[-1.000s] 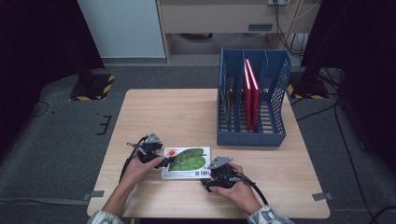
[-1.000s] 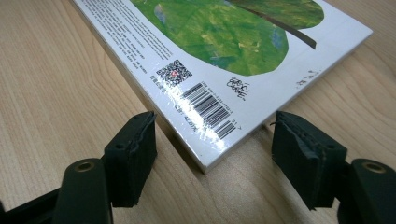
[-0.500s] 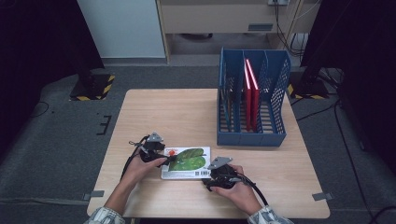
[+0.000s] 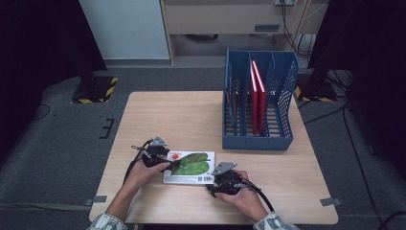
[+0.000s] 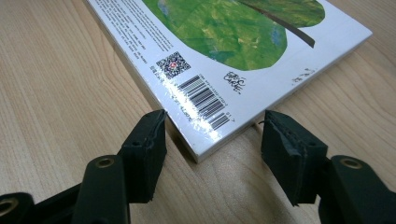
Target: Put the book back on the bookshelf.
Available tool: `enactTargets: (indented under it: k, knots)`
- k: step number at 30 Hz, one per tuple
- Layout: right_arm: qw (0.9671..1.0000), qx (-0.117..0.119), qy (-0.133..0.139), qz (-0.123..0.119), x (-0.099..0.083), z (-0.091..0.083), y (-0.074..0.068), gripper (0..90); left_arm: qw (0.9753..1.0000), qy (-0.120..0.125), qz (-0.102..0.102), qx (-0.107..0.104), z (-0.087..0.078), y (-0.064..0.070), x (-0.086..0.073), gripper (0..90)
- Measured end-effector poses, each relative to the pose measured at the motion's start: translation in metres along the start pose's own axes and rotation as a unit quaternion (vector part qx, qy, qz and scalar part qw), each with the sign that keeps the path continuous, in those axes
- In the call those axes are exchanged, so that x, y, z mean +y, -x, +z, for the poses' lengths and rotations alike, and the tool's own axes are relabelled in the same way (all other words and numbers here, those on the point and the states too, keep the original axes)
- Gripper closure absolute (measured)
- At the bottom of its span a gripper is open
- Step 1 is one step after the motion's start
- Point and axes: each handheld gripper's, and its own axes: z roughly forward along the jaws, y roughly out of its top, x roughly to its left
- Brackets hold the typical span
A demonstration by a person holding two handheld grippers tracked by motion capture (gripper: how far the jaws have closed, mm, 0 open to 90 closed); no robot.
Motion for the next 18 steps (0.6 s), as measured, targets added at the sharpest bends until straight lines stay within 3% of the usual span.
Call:
enactTargets:
  k: [18]
  knots:
    - [1.0000,-0.002,0.005,0.001,0.0009,0.0037,-0.0005,31.6,1.0000,0.000,-0.007,0.002,-0.0047,-0.0009,0.0002,26.1]
